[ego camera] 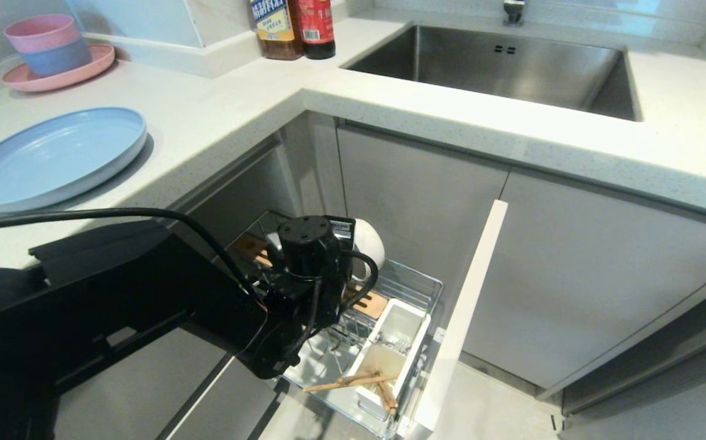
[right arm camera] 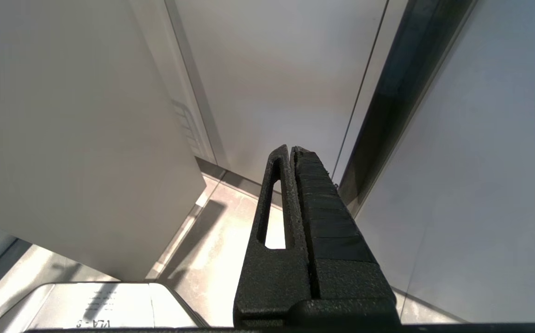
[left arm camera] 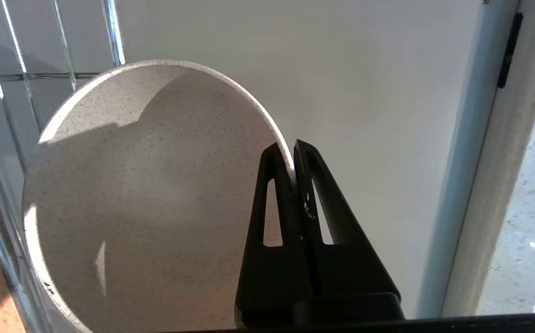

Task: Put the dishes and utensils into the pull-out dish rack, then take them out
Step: Pick up the bowl and place it in the cupboard

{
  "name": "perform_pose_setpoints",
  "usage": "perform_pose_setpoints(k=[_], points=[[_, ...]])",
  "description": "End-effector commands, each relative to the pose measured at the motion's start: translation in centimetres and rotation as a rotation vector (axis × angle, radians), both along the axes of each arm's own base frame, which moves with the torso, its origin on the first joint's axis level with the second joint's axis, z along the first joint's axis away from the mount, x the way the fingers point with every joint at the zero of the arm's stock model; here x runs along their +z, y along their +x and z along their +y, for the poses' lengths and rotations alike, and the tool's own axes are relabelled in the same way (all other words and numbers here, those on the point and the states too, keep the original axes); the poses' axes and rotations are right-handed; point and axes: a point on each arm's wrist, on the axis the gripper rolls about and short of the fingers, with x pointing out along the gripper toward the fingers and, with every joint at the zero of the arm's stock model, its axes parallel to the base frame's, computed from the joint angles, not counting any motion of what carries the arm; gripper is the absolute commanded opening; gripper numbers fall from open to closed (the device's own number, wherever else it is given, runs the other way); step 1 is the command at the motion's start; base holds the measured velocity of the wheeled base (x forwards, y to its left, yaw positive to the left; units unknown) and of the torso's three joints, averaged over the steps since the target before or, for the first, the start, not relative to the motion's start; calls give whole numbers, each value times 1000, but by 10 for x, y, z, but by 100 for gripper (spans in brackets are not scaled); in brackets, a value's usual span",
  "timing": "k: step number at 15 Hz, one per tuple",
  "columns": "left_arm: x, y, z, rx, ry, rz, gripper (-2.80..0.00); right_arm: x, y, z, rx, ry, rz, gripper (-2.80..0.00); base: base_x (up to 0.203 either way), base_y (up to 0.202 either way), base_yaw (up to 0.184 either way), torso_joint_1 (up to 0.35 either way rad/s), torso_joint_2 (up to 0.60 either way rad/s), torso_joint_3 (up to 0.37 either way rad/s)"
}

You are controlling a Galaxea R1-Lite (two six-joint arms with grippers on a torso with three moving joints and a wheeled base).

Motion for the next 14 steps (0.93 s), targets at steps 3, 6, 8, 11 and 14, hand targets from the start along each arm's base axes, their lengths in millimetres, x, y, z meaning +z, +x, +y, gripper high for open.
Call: perform_pose_setpoints(k=[3,6,8,11,14], points=[[-9,2,-2,4,2,15,-280,0,0,0,0,0,2,-280,0,0,0,0,0,0],[-15,3,-3,5,9,27,-280,0,0,0,0,0,2,-280,0,0,0,0,0,0],[-17,3,-4,5,14,31,-280,0,0,0,0,0,2,-280,0,0,0,0,0,0],[-17,4,-3,7,13,31,-280,0,0,0,0,0,2,-280,0,0,0,0,0,0],[-17,3,-4,5,-2,36,-280,0,0,0,0,0,2,-280,0,0,0,0,0,0]])
